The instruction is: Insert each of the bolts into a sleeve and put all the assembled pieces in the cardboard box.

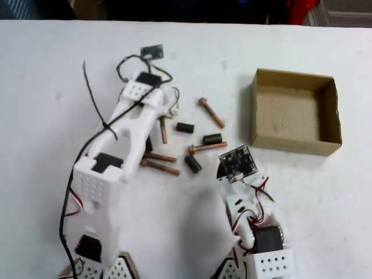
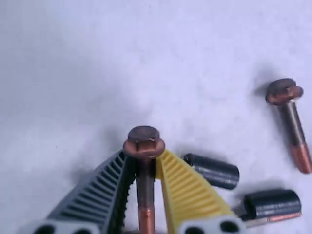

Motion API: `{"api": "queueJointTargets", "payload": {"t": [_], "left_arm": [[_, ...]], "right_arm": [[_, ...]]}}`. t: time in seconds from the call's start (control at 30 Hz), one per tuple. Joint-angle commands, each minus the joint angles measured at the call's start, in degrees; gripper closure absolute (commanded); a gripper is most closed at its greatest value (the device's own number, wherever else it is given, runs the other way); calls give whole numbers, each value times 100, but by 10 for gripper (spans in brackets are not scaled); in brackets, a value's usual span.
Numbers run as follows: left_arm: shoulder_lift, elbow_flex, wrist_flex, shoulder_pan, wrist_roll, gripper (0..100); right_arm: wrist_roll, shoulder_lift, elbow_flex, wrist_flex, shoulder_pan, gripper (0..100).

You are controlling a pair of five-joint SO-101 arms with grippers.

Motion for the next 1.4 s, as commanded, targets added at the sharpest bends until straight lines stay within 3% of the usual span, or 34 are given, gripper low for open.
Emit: {"api": "queueJointTargets", "payload": {"t": [0.0,0.2,0.43,0.63,0.77,1.0,1.37], "left_arm": [[-110,-1073,1336,171,-290,979],[-119,-2233,2655,321,-651,980],[-989,-1908,2655,637,-677,980],[-2475,-800,2611,822,-695,980],[-3354,79,2400,813,-870,980],[-4796,1952,1697,822,-888,980],[-7327,5125,-387,822,-1284,979]], "right_arm": [[-44,-57,79,-356,4,981],[-97,-57,79,-470,-409,981],[-879,-66,79,-927,-716,978],[-976,-57,79,-1376,-760,978],[-949,-57,79,-1613,-787,981],[-976,-57,79,-1613,-1464,981],[-976,-57,79,-1701,-1684,981]]}}
